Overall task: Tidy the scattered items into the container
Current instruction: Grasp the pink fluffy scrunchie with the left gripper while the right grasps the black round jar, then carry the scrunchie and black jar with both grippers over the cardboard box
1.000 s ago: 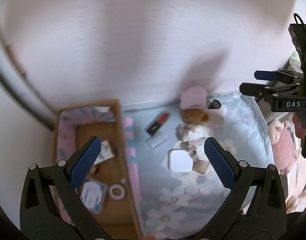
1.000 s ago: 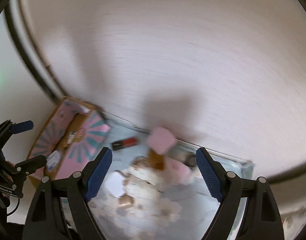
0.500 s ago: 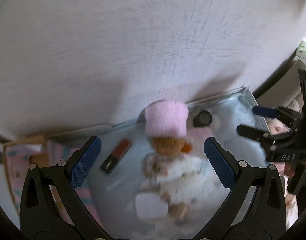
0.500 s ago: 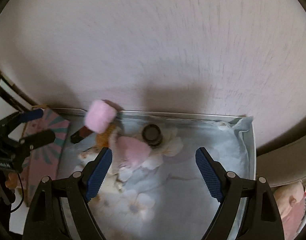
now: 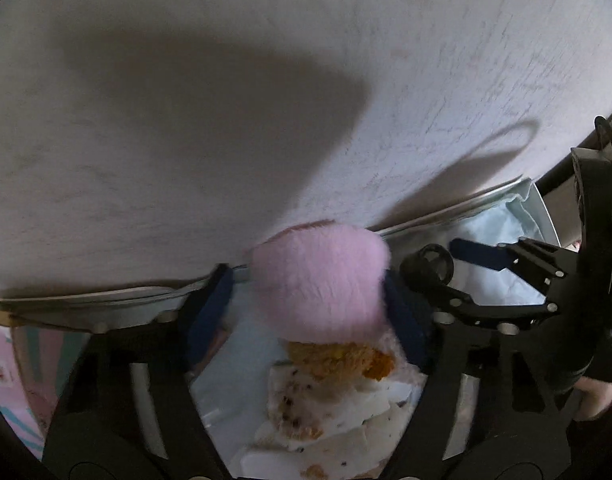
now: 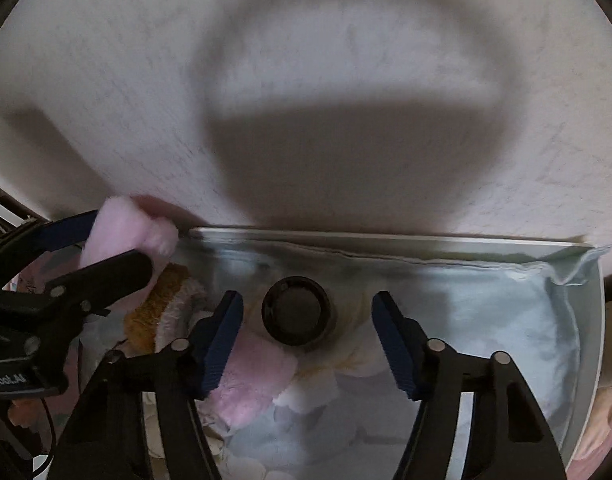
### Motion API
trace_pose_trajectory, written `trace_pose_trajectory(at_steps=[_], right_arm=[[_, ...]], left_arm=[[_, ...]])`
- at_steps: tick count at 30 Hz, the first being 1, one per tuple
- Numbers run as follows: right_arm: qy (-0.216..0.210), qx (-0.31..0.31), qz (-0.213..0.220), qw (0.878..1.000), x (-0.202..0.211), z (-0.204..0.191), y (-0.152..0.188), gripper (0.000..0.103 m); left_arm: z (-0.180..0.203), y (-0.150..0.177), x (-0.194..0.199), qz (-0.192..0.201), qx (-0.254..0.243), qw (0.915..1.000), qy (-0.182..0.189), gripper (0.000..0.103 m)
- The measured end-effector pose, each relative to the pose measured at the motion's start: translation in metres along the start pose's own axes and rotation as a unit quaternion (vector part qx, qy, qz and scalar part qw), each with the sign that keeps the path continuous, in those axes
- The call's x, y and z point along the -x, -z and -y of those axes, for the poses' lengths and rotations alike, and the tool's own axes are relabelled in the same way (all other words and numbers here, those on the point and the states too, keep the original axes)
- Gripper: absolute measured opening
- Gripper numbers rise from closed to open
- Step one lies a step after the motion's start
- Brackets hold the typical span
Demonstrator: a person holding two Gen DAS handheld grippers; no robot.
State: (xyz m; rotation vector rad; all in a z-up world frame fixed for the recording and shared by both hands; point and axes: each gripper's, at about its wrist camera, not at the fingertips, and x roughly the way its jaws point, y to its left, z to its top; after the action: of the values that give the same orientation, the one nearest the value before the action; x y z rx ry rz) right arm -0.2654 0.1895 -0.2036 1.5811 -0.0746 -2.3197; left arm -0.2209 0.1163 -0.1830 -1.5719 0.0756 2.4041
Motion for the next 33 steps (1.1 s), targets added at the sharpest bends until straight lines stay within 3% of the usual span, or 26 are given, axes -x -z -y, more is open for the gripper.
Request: trace_pose_trajectory(at_steps=[2,4,15,24,33], right_arm=[[-0.002,0.003,-0.006,1.0,-0.004,-0.001,0.002,0.043],[-0.01,0.0,-0.009,1.0,-0.007,0.0,0.004,0.036],[-0.015,-0.014,0.013,1.0,0.026,0.004,0.007,0.036],[0.003,0.01,0.026,1.0,0.073,-0.016,0.016,0.036],[-0.021,0.073,0.016,0.997,0.117,-0.056,0.007,0.036]], left_arm=[[0.001,0.0,-0.007,-0.011,0.001,0.9999,-0.004,0.039],[0.002,0.001,-0.007,-0.01,0.0,0.9999,-0.003,0.031],[-0.003,0.003,0.028,0.009,0.006,0.9999,0.002,0.026],[-0.002,0.016,0.091,0.027,-0.003,0.9996,-0.002,0.026],[-0.036,0.05,0.161,0.051,0.056,0.9971,0.005,0.026]])
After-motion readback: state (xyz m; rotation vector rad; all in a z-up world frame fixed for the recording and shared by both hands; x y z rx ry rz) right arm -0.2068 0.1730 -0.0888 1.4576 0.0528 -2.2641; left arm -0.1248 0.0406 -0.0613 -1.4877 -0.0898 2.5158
